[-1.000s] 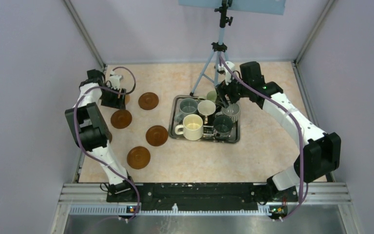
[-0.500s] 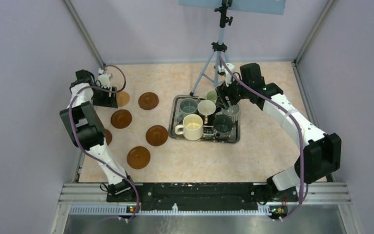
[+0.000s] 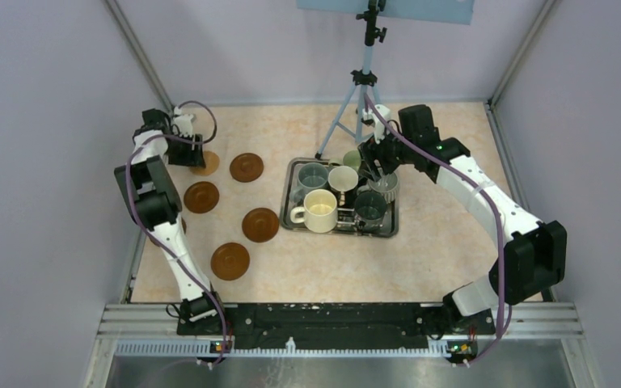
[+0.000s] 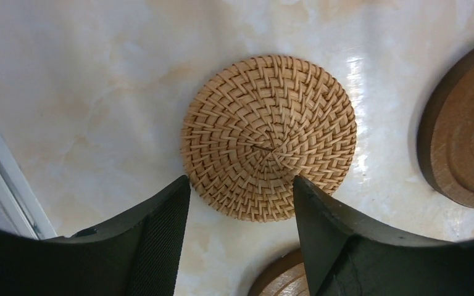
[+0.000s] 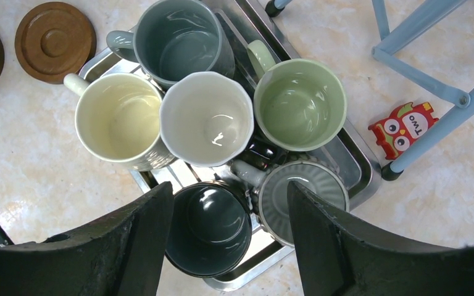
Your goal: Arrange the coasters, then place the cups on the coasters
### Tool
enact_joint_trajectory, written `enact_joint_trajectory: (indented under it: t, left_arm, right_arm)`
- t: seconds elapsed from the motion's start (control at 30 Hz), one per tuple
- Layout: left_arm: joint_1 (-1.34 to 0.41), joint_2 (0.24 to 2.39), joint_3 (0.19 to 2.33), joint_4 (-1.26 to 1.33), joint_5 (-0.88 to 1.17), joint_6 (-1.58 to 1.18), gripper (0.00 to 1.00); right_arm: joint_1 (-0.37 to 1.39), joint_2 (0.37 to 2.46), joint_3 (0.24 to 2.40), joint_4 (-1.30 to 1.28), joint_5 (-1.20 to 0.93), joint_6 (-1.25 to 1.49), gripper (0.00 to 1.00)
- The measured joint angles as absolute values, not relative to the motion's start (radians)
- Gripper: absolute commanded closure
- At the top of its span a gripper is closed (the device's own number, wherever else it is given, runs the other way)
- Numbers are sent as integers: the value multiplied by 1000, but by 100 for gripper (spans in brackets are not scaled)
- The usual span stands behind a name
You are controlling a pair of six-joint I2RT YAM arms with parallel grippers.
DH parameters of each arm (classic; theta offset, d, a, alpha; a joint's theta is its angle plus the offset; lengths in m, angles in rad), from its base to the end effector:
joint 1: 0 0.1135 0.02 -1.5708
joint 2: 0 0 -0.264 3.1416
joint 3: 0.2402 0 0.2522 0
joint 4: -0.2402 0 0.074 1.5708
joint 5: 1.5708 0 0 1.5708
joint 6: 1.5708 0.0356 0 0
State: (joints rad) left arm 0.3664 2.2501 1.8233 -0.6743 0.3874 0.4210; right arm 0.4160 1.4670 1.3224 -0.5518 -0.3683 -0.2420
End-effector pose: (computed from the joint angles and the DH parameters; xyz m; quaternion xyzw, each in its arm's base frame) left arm 0.4549 0.1602 0.1767 0.0708 0.9528 -0.0853 0.2827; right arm 0.2930 0.1434 0.3314 -0.3611 0.8178 0.2014 0.4003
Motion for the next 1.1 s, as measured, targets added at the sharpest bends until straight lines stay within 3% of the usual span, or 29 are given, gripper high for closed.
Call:
enact_joint_trajectory:
  t: [0.23,0.6,1.1]
  left_arm:
    - [311,2222,1760,-628,373,448,46]
    - [178,2101,1562,-566,367,446,48]
    - [261,2182,1712,-593,233,345,49]
  right_arm:
    - [416,1467,1322,-555,-368,-242,33]
    - [416,1467,1322,-556,-368,-242,34]
    - [416,1467,1322,-559,-361,-242,34]
